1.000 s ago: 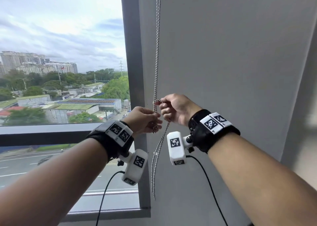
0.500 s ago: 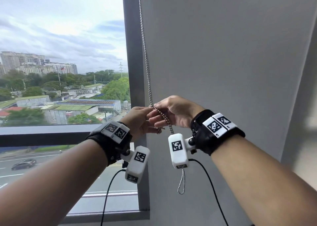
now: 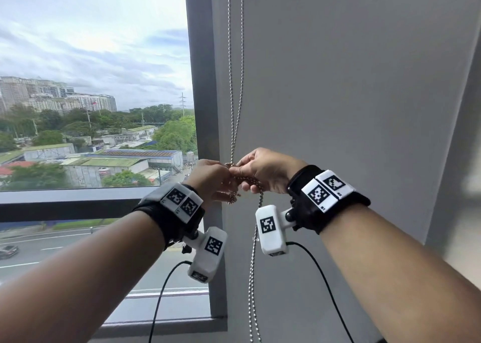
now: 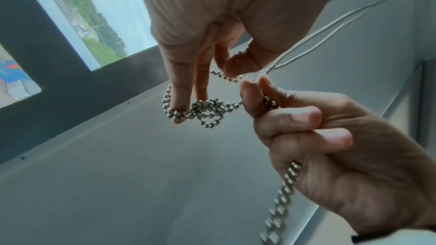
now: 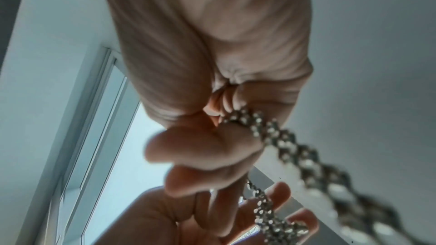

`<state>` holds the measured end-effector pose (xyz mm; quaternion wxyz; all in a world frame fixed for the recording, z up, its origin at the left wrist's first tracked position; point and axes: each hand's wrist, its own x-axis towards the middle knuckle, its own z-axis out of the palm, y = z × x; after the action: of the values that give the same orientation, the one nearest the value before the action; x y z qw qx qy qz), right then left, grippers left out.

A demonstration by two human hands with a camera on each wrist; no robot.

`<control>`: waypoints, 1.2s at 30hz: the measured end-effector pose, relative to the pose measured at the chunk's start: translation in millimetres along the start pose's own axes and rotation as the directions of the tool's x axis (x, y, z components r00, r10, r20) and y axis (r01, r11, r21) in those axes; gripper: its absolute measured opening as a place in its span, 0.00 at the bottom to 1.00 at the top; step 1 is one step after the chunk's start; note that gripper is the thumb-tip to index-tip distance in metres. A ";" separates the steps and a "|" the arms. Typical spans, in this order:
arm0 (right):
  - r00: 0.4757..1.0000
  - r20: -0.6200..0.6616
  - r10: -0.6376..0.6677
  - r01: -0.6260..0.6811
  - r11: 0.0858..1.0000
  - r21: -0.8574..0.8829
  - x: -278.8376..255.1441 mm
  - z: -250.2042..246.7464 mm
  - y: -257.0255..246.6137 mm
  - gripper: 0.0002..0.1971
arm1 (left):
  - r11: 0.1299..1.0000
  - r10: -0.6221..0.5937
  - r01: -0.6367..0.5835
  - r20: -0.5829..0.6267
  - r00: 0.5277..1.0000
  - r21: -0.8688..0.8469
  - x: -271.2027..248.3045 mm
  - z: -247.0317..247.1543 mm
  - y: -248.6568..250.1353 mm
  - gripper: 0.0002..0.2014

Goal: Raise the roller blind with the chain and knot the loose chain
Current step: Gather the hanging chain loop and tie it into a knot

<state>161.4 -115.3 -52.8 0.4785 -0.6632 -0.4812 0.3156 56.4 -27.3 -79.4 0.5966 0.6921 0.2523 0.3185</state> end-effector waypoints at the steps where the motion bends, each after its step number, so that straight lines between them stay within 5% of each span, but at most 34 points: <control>1: 0.999 -0.031 -0.008 0.008 1.000 -0.013 1.1 0.9 0.0 0.04 | 1.000 0.006 -0.005 -0.040 0.999 0.015 1.3 -1.4 0.1 0.07; 7: 0.996 -0.072 -0.045 0.050 0.997 0.066 2.6 6.3 2.8 0.07 | 0.989 0.030 -0.024 -0.040 0.999 0.146 5.2 -9.6 -1.5 0.13; 12: 0.990 -0.121 -0.066 0.082 0.988 0.130 7.6 6.8 4.5 0.05 | 0.956 0.219 -0.178 -0.165 0.962 0.231 8.1 -7.7 -2.7 0.10; 22: 0.959 -0.269 -0.084 0.119 0.986 0.118 15.4 1.9 11.6 0.08 | 0.972 0.083 -0.065 0.072 0.994 -0.225 2.8 -8.1 0.1 0.09; 30: 0.953 -0.290 -0.087 0.118 0.989 0.091 16.1 5.0 13.4 0.15 | 0.980 0.142 -0.127 0.093 0.985 -0.154 4.1 -8.1 -12.3 0.10; 36: 0.942 -0.320 -0.100 0.120 0.992 0.042 16.0 6.2 11.7 0.21 | 0.970 0.232 -0.232 -0.004 0.973 -0.074 0.6 -6.1 -14.0 0.04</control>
<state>165.2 -99.1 -65.2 0.5865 -0.6624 -0.4245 0.1925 52.8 -20.6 -92.6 0.5811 0.6950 0.1561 0.3936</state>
